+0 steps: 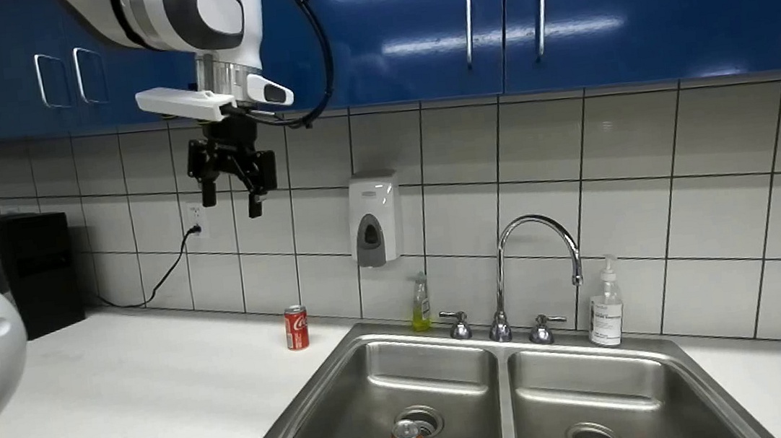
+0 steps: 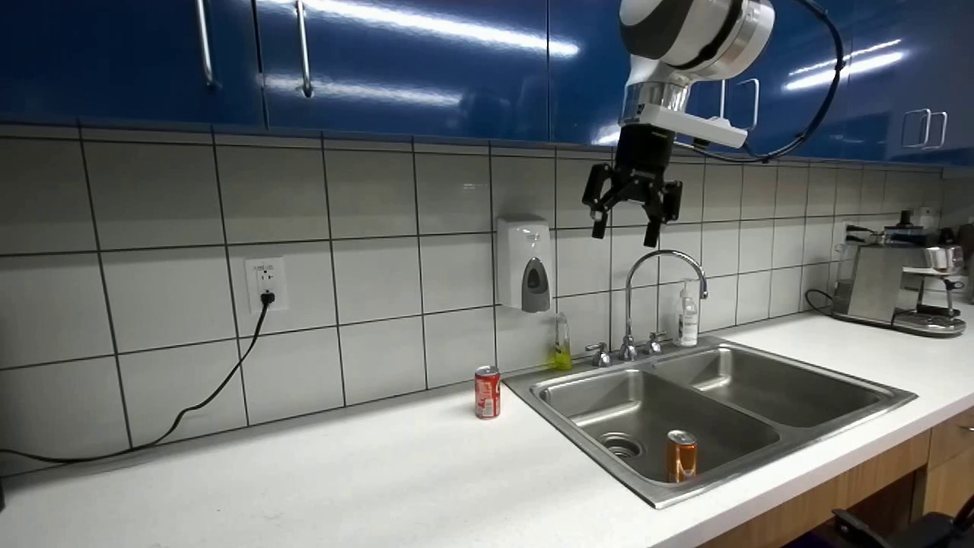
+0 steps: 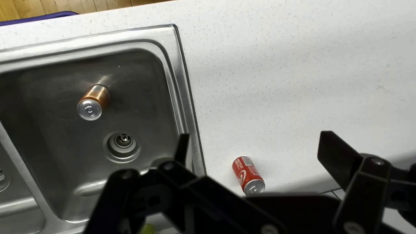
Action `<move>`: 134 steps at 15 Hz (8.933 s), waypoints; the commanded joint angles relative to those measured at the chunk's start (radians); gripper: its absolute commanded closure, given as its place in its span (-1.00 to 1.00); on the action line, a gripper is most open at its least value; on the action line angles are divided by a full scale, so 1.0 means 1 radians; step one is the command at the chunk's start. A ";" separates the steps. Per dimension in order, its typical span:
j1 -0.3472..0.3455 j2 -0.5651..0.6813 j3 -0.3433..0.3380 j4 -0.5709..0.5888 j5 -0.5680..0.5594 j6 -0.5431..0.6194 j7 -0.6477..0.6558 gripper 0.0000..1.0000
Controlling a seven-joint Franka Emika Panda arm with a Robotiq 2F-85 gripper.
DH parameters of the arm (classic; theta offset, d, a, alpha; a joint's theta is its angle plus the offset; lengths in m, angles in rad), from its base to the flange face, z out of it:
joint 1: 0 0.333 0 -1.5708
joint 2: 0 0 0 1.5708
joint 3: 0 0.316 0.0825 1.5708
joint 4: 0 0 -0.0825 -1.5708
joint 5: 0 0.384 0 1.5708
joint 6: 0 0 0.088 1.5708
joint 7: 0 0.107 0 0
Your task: Put the orange can on the counter to the left
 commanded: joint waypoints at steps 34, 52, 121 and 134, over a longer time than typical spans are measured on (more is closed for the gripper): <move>-0.146 0.403 -0.135 -0.208 -0.123 0.714 -0.067 -1.00; -0.246 0.930 -0.122 0.071 -0.098 0.900 -0.067 -1.00; -0.200 0.960 -0.099 0.171 -0.125 0.685 -0.057 0.23; -0.151 0.656 -0.058 -0.033 -0.130 0.591 -0.104 0.23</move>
